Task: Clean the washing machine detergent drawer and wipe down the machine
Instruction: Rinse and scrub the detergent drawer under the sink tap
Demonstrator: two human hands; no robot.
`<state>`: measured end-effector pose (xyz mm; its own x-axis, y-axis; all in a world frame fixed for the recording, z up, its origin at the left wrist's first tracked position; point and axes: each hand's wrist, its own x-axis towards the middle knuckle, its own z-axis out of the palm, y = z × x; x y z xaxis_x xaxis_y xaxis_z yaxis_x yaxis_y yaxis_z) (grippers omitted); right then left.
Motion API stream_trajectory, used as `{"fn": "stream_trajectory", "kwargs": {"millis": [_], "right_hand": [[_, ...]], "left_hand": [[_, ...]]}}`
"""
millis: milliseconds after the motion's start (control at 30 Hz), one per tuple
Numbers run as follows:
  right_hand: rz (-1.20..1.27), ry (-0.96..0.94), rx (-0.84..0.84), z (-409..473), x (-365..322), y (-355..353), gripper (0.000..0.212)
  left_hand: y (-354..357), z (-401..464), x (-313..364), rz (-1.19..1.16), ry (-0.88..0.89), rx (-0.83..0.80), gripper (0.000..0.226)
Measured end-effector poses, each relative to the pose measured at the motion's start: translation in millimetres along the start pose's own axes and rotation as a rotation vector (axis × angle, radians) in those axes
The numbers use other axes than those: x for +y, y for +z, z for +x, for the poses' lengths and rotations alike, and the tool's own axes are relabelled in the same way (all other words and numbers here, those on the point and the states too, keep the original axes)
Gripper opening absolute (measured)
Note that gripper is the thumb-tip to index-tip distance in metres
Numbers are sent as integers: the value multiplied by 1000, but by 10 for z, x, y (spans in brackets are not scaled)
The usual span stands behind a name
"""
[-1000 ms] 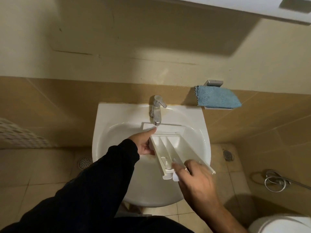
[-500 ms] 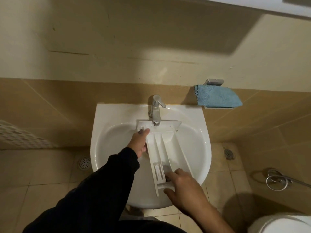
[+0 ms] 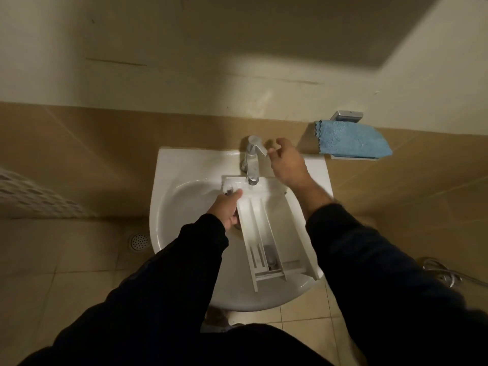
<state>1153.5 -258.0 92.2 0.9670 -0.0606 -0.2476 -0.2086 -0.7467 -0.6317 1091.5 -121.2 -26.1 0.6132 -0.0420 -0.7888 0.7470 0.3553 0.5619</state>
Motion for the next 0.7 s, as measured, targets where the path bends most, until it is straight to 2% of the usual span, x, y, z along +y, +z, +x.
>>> {"fn": "stream_trajectory", "kwargs": {"millis": [100,233,300,533,700], "right_hand": [[-159,-25,-130,157,-96,16,32],[-215,-15,-146,195,-149,37,21],[-180,-5,-133,183,-136,52,20],[-164,-10,-141,101,-228,149,32],[-5,-21,-233,13,-87,33,35]], "left_hand": [[0,7,0,-3,-1,2,44],[1,24,-4,2,13,2,39],[8,11,5,8,12,-8,33],[45,-35,29,17,13,6,39],[23,-59,26,18,-1,3,41]]}}
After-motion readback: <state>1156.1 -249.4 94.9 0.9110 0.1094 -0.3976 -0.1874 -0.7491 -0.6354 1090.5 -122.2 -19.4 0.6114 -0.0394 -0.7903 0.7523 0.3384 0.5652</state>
